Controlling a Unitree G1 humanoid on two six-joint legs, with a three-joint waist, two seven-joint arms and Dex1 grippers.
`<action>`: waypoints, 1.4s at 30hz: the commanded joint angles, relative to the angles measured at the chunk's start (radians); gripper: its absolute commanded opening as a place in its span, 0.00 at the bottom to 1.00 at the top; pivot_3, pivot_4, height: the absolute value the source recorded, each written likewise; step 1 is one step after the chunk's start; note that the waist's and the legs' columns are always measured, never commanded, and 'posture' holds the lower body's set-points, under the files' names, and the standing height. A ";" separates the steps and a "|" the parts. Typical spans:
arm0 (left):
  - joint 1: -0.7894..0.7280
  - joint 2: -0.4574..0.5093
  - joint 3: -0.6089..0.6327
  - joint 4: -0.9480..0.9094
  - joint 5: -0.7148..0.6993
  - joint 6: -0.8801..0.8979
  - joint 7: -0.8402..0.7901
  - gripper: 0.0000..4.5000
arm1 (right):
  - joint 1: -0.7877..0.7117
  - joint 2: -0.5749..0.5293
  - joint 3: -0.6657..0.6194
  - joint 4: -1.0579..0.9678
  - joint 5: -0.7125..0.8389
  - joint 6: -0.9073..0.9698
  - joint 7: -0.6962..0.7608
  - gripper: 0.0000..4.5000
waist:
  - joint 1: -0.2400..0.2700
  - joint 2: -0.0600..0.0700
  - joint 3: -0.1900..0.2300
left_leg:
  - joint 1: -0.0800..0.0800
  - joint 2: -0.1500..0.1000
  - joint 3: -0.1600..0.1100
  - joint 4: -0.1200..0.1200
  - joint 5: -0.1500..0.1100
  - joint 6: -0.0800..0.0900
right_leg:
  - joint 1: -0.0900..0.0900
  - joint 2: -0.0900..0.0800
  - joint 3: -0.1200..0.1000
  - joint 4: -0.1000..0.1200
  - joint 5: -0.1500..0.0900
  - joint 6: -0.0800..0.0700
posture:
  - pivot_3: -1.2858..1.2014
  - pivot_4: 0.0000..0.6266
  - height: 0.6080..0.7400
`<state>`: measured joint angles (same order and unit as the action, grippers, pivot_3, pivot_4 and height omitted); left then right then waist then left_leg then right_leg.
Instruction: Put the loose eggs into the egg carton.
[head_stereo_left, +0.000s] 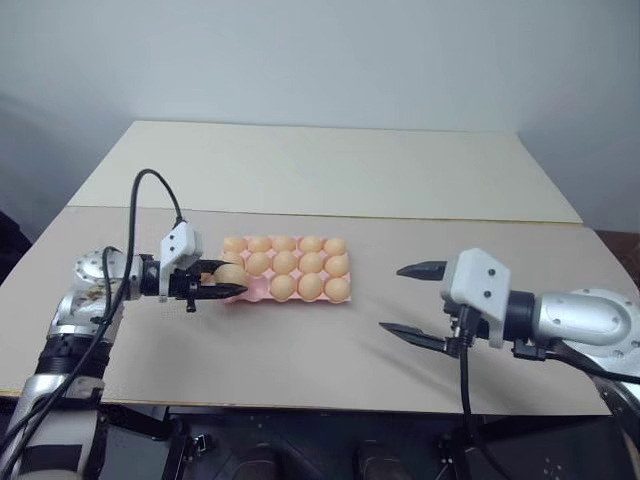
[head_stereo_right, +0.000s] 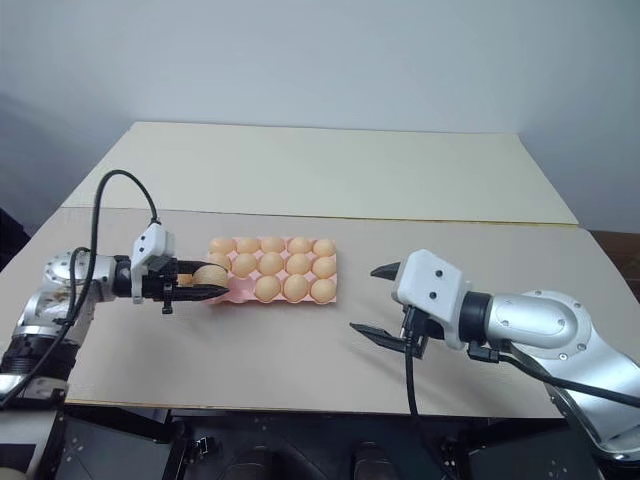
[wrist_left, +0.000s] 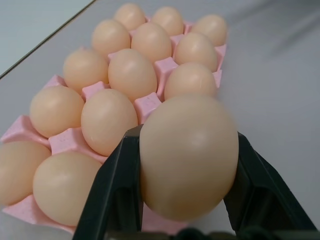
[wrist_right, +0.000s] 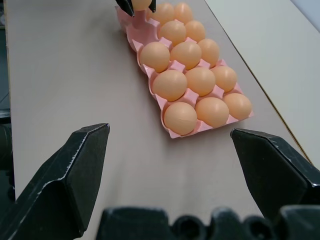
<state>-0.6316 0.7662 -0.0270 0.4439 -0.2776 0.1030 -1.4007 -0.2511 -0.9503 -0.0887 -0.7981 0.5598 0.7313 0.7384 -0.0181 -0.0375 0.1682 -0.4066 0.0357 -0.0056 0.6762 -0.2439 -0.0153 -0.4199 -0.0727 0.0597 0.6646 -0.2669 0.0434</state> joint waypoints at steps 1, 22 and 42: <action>-0.047 -0.002 -0.007 0.042 0.016 -0.046 -0.027 0.39 | 0.015 0.001 -0.030 -0.049 -0.002 0.013 -0.032 1.00 | 0.001 0.000 0.000 | 0.000 0.000 0.000 0.000 0.000 0.000 | 0.000 0.000 0.000 0.000 0.000 0.000 | 0.52 0.24 1.00; -0.064 -0.019 0.044 0.118 0.026 -0.154 -0.005 0.99 | 0.025 -0.004 -0.027 -0.040 -0.004 0.008 -0.046 1.00 | 0.001 0.000 0.000 | -0.001 0.000 0.000 0.001 0.000 0.000 | 0.000 0.000 0.000 0.000 0.000 0.000 | 0.52 0.24 1.00; 0.300 0.221 0.364 -0.083 -0.118 -0.025 0.040 0.99 | 0.025 0.002 -0.062 -0.023 0.035 -0.021 0.021 1.00 | -0.003 0.000 0.000 | 0.000 0.001 0.000 0.001 0.000 0.000 | 0.000 0.000 0.000 0.000 0.000 0.000 | 0.52 0.24 1.00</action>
<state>-0.3474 0.9607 0.2805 0.4022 -0.3624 0.0677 -1.3756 -0.2152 -0.9484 -0.1009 -0.8121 0.5771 0.7414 0.7483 -0.0215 -0.0374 0.1682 -0.4064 0.0365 -0.0057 0.6768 -0.2441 -0.0149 -0.4198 -0.0732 0.0596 0.6647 -0.2670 0.0437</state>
